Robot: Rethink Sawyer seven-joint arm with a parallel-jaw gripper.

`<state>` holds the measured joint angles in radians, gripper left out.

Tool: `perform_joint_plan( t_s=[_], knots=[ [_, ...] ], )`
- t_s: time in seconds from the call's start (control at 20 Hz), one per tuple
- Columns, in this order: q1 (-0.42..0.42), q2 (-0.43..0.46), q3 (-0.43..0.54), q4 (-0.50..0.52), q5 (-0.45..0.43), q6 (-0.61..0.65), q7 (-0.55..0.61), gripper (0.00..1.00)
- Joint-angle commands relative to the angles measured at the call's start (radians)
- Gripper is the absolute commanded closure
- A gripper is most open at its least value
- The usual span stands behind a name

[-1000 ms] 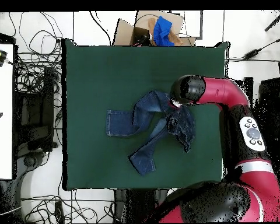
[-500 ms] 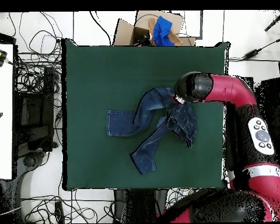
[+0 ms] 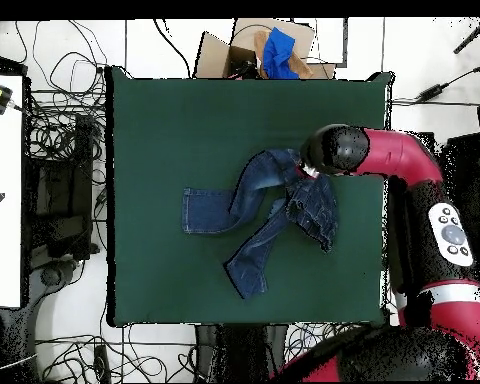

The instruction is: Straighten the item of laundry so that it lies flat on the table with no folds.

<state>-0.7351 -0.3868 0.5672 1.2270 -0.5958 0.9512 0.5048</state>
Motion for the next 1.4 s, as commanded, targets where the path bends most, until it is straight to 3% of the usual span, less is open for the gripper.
perform_joint_plan(
  t_s=[0.05,0.4,0.45,1.4],
  knots=[
    [0.032,0.093,0.101,-0.048,-0.067,-0.020,-0.297,1.00],
    [0.043,0.087,0.089,-0.035,-0.036,-0.030,-0.250,1.00],
    [0.045,0.087,0.088,-0.035,-0.033,-0.031,-0.252,0.00],
    [0.044,0.120,0.073,-0.066,0.039,0.099,-0.251,0.00]
  ],
)
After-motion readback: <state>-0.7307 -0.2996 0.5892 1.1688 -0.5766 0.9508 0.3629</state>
